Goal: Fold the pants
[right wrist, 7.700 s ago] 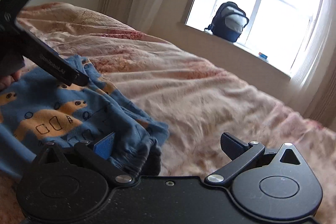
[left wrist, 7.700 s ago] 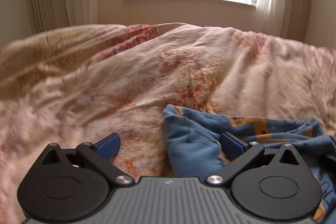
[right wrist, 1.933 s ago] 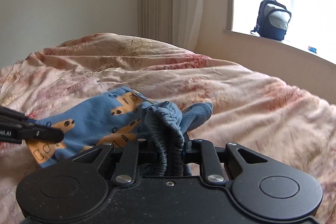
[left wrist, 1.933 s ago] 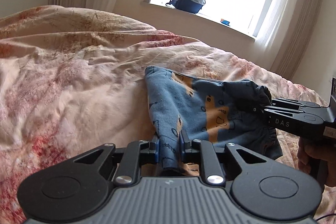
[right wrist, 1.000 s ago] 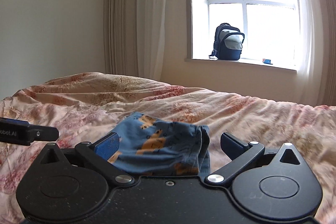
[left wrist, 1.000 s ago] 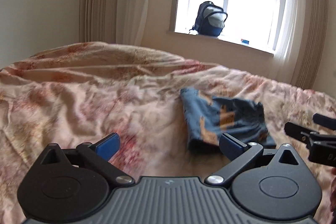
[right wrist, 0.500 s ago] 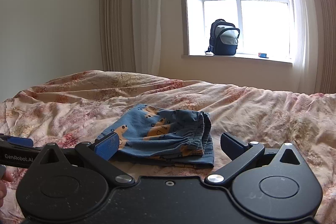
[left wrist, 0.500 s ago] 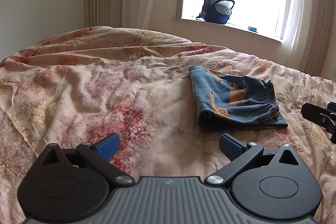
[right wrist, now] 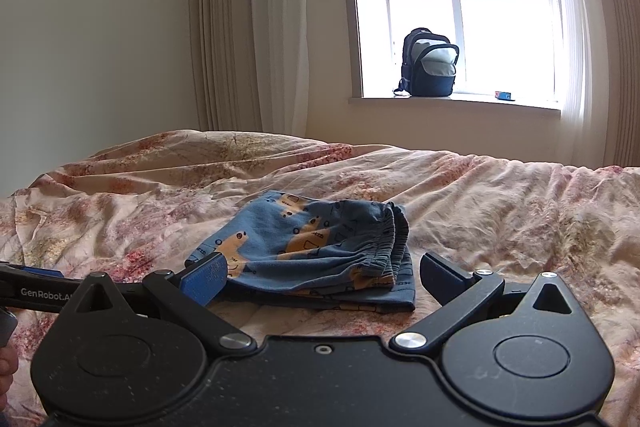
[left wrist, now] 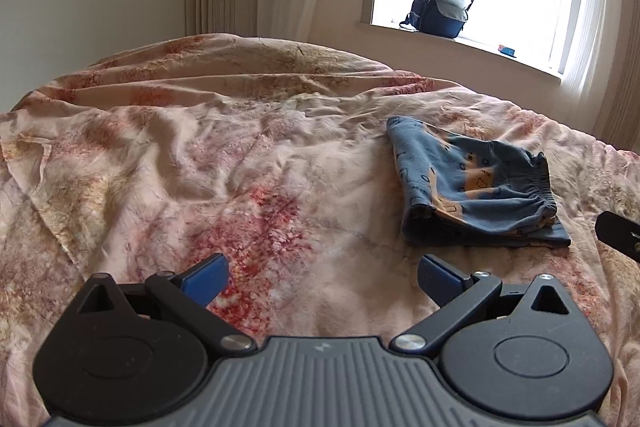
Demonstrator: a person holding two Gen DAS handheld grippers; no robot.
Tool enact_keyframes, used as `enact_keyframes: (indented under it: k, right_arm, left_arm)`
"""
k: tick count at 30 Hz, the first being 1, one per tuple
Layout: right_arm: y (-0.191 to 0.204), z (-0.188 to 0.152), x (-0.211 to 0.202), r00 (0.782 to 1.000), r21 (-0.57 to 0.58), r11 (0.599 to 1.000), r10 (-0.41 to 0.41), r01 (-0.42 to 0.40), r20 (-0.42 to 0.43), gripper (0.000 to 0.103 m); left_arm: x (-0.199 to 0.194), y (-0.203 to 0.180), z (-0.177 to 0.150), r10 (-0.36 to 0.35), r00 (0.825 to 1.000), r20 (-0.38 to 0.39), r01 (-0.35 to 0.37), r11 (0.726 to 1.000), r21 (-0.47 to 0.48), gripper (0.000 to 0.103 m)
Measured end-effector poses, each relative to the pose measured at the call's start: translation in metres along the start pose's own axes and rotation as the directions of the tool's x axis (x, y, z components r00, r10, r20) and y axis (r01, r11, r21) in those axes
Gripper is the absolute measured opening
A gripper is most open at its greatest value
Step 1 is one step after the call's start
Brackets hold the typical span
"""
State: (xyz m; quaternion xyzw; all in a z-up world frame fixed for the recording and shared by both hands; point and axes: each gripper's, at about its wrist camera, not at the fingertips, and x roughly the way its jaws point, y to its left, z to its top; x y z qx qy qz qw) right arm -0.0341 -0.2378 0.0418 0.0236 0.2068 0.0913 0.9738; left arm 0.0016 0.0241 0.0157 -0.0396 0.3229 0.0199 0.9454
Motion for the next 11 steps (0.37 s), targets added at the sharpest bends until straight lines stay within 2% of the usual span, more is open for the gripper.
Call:
enact_keyframes:
  k: [11]
  right_arm:
    - [0.0027, 0.0000, 0.0008, 1.000, -0.006, 1.000, 0.023, -0.023, -0.007, 0.102]
  left_arm:
    - [-0.0006, -0.0007, -0.0003, 0.005, 1.000, 0.006, -0.005, 1.000, 0.013, 0.103]
